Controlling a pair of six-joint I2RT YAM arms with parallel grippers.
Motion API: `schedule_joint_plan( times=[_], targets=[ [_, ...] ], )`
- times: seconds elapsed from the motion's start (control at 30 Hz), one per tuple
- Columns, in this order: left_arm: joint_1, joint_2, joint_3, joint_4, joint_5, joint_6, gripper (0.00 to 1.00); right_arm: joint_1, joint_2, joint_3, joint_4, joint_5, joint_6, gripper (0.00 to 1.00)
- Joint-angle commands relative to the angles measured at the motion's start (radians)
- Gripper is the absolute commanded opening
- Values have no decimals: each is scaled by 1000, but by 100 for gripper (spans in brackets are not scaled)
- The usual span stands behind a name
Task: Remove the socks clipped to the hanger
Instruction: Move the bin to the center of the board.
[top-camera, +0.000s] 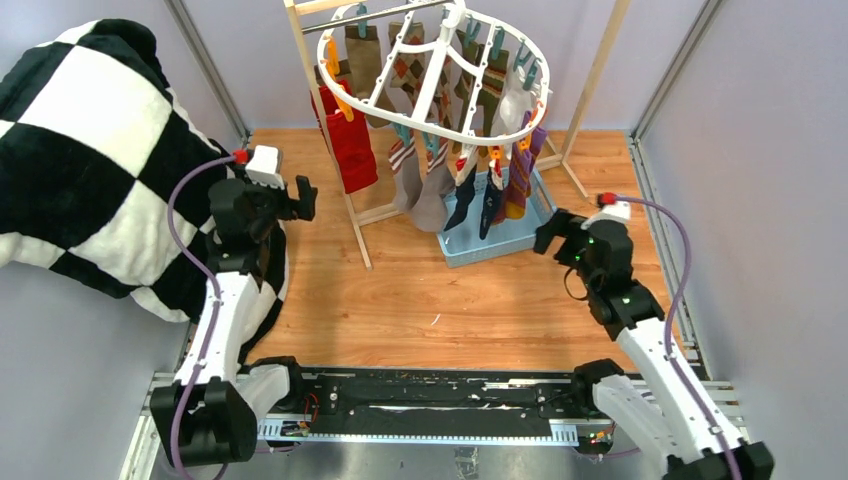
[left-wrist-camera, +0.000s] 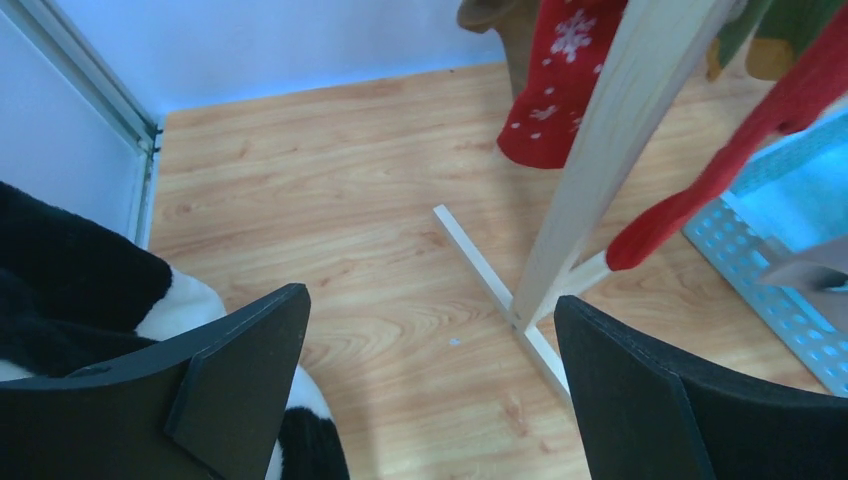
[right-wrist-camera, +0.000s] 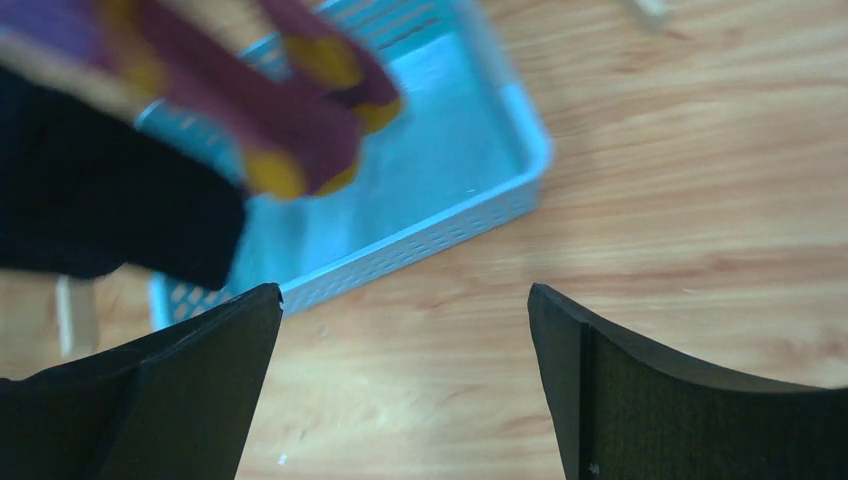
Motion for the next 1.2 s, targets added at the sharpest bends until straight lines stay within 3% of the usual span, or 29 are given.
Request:
schedule_joint_plan(
  times=[0.0, 0.17, 0.27, 0.43, 0.8, 1.07, 1.17],
  targets=[
    [8, -22, 185, -525, 61, 51, 100, 270, 43, 134, -236, 147, -165, 99],
    [19, 22, 373, -806, 65, 99, 100, 558, 171, 209, -221, 180, -196, 98],
    [33, 56, 466, -943, 87, 110, 100, 653, 302, 256, -148, 108, -228, 97],
    [39, 54, 532, -1062, 74, 125, 100, 667, 519, 365, -32, -31, -276, 93],
    [40, -10, 568, -1160, 76, 168, 100, 640, 917, 526, 128, 11, -387, 86],
    [40, -12, 567, -1166, 80, 168, 100, 640, 982, 440, 220, 13, -327, 78],
    [41, -5, 565, -1166, 86, 164, 100, 647, 933, 367, 235, 7, -289, 67]
  ],
)
